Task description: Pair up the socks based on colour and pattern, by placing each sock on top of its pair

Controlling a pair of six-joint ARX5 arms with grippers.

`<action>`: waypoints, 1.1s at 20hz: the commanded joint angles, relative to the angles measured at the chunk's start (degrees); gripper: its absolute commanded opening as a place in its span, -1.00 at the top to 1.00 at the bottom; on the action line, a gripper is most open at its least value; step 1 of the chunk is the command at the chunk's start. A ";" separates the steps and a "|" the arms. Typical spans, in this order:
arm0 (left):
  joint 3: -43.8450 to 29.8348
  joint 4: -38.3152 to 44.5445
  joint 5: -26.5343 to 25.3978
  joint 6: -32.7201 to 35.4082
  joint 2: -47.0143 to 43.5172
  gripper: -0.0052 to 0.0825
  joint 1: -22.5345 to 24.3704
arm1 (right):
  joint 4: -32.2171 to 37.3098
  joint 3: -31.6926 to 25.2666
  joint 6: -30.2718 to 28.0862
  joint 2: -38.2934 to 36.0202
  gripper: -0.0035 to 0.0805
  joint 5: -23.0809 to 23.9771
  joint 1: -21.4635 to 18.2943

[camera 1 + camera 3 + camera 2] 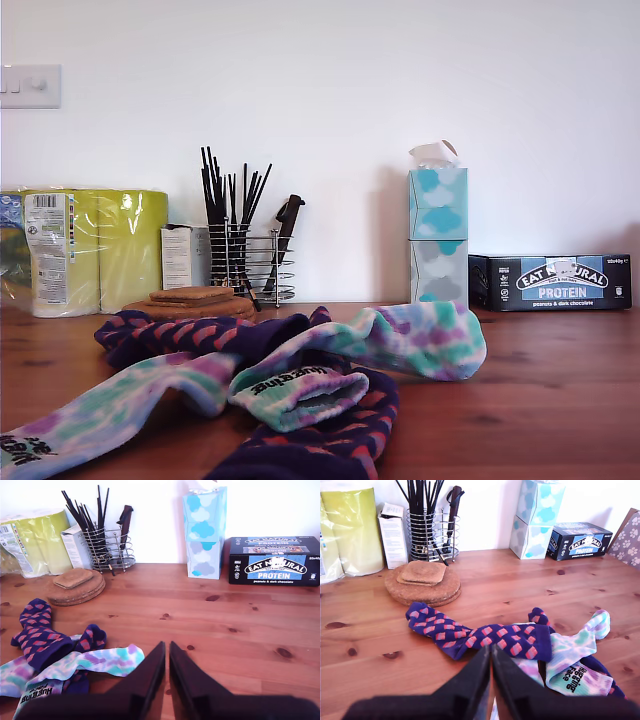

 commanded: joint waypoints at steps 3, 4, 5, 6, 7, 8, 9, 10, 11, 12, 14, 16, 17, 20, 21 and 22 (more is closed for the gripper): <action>-0.68 0.44 1.09 -0.22 -0.37 0.94 0.11 | 0.33 -1.03 0.07 -0.22 0.95 -0.02 0.26; -0.68 0.44 1.09 -0.22 -0.37 0.94 0.11 | 0.31 -1.03 0.07 -0.22 0.95 -0.02 0.26; -0.68 0.44 1.09 -0.22 -0.37 0.94 0.11 | 0.31 -1.03 0.07 -0.22 0.95 -0.02 0.26; -0.68 0.44 1.09 -0.22 -0.37 0.94 0.11 | 0.33 -1.03 0.09 -0.22 0.95 -0.02 0.26; -0.68 0.44 1.09 -0.22 -0.37 0.94 0.11 | 0.33 -1.03 0.07 -0.22 0.95 -0.02 0.26; -0.68 0.44 1.09 -0.22 -0.37 0.94 0.11 | 0.31 -1.03 0.07 -0.22 0.95 -0.02 0.26; -0.68 0.44 1.09 -0.22 -0.37 0.94 0.11 | 0.33 -1.03 0.07 -0.22 0.95 -0.02 0.26; -0.68 0.44 1.09 -0.22 -0.37 0.94 0.11 | 0.31 -1.03 0.07 -0.22 0.95 -0.04 0.26; -0.68 0.44 1.09 -0.22 -0.37 0.94 0.11 | 0.31 -1.03 0.09 -0.22 0.95 -0.02 0.26; -0.68 0.44 1.09 -0.24 -0.37 0.94 0.11 | 0.28 -1.03 0.09 -0.22 0.95 -0.04 0.26; -0.68 1.44 1.68 -1.16 -0.35 0.94 0.11 | 0.66 -1.01 0.20 -0.22 0.95 -0.11 0.26; -0.26 3.28 2.67 -1.25 0.74 0.94 0.09 | 2.08 -0.50 0.04 0.26 0.95 -0.11 0.26; 0.35 3.26 3.65 -1.27 1.55 0.94 0.09 | 2.58 0.31 0.04 1.05 0.95 -0.13 0.26; 2.27 3.15 8.31 0.04 7.34 0.94 -0.20 | 2.86 3.80 0.02 5.99 0.95 -1.92 0.26; 2.91 3.21 10.29 1.42 10.03 0.94 -0.48 | 2.67 5.25 -0.04 8.26 0.95 -3.48 0.26; 3.74 3.19 12.20 3.08 12.83 0.94 -0.96 | 2.27 6.84 -0.17 10.73 0.95 -4.68 0.26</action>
